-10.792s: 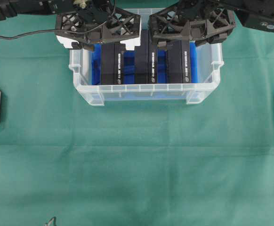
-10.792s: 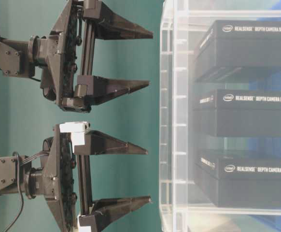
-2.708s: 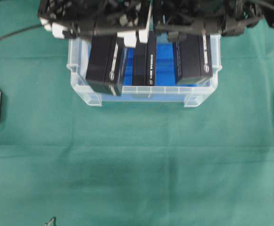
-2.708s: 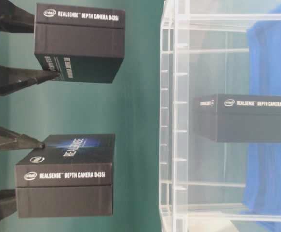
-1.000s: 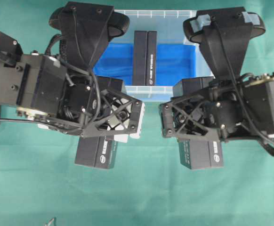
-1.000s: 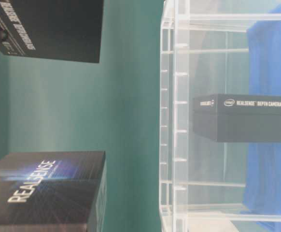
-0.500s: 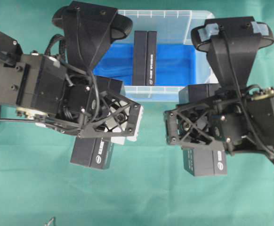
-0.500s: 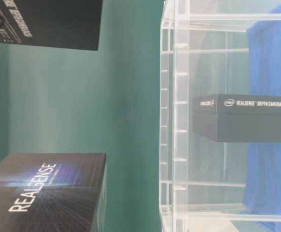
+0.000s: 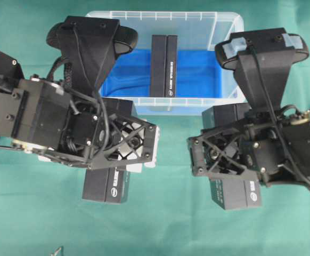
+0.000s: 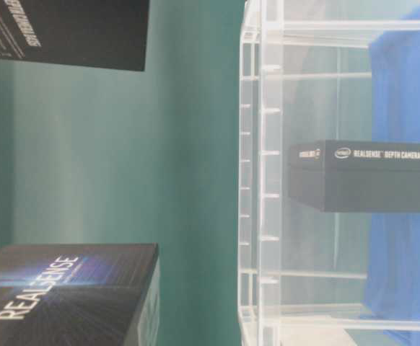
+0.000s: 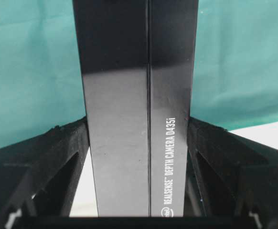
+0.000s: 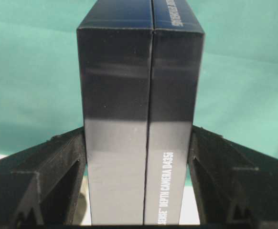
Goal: Take the box out of the case with both arms.
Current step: 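Lower both held boxes onto the tablecloth in front of the bin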
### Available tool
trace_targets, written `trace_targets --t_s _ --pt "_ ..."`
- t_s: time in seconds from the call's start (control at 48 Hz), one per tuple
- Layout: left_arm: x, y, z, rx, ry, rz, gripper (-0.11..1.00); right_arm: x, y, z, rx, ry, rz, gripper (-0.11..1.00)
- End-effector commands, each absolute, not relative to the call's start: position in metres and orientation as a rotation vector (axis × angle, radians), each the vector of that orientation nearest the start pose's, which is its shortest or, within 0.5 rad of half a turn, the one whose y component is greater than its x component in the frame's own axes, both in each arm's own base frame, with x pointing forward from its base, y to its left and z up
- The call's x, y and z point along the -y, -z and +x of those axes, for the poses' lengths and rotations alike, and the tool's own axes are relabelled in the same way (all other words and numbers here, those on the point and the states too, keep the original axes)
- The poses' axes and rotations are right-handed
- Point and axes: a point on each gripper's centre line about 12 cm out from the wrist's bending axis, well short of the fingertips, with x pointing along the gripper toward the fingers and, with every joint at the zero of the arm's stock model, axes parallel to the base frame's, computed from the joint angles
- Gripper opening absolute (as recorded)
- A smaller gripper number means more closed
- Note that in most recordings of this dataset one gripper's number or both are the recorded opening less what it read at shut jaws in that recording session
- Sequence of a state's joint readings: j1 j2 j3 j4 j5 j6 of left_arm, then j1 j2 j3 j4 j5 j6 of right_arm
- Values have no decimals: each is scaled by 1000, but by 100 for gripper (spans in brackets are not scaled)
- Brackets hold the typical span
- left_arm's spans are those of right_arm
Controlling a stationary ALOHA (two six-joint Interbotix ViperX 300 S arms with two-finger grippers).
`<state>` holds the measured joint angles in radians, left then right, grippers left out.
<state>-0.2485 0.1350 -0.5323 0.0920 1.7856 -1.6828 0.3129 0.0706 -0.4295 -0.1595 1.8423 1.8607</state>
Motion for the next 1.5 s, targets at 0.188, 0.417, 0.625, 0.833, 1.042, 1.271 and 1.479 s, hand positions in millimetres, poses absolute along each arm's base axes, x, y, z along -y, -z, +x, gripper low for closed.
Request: trace_targets --t_s 0.188,0.417,0.625,0.833,1.042,1.271,1.479 --pt "87 -429 383 -1051 -980 -1200 63 -96 -425 350 -1016 1165 1206 65" --pt "87 -429 384 -1055 -976 -1191 63 -96 -425 350 -1011 1165 1209 65" --pt "85 -430 383 -1060 -973 -1182 63 -94 -425 351 -1006 1171 1214 65" --pt "83 -429 383 -1060 -978 -1182 63 -93 -425 351 -1003 1177 1210 65" --pt "83 -423 383 -1060 -992 -1178 63 -90 -417 353 -999 1199 1193 65" --pt "87 -398 390 -1063 -993 -1168 63 -92 -388 361 -1011 1199 1173 65" --pt "93 -360 390 -1074 -1028 -1164 63 -94 -352 369 -1011 1194 1173 65"
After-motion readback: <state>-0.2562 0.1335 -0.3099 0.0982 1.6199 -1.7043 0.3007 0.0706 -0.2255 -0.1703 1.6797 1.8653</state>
